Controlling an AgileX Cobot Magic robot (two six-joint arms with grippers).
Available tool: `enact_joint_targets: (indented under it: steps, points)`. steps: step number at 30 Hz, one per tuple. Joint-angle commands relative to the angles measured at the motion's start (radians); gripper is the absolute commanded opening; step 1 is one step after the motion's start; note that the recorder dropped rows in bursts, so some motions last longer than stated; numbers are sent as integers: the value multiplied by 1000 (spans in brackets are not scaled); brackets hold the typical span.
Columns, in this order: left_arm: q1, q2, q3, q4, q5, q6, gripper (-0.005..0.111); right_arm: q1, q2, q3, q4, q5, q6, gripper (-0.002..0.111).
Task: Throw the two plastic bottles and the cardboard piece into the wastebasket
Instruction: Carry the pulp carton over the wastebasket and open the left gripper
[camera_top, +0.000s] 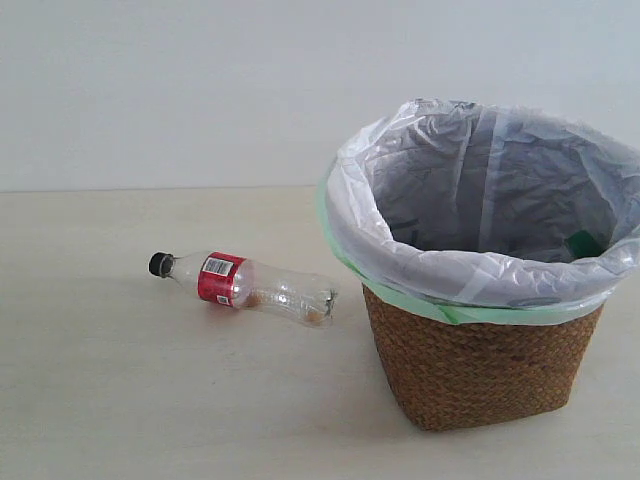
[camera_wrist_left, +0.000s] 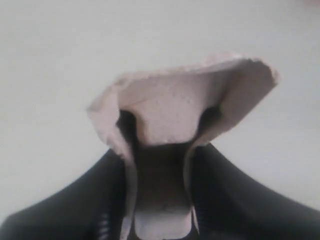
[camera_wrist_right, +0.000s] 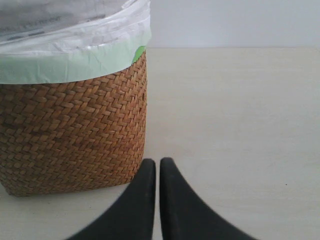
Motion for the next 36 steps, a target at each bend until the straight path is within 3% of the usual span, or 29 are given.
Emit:
enact_joint_targets:
  steps: [1, 4, 10, 15, 18, 20, 23, 26, 28, 31, 34, 36]
  points:
    - [103, -38, 11, 94, 45, -25, 4, 2, -5, 0, -2, -8, 0, 0]
    - [144, -24, 11, 113, 45, -39, 4, 2, -5, 0, -2, -8, 0, 0]
    - [154, 10, 11, 128, 45, -45, 4, 2, -5, 0, -2, -8, 0, 0]
    - [154, 95, 11, 4, 45, -25, 4, 2, -5, 0, -2, -8, 0, 0]
    - [149, 175, -15, -261, -42, 116, 4, 2, -5, 0, -2, -8, 0, 0]
    - [107, 233, -57, -487, -74, 251, 4, 2, -5, 0, -2, -8, 0, 0]
    - [-15, 332, -188, -877, -46, 484, 4, 2, -5, 0, -2, -8, 0, 0]
    - [-161, 418, -407, -1202, 19, 575, 7, 2, -5, 0, -2, -8, 0, 0]
    - [-241, 487, -619, -1246, 45, 531, 19, 2, -5, 0, -2, -8, 0, 0]
    - [-324, 567, -899, -1064, 45, 357, 49, 2, -5, 0, -2, -8, 0, 0]
    - [-377, 619, -1028, -893, 45, 209, 86, 2, -5, 0, -2, -8, 0, 0]
    - [-396, 636, -1049, -786, 45, 145, 90, 2, -5, 0, -2, -8, 0, 0]
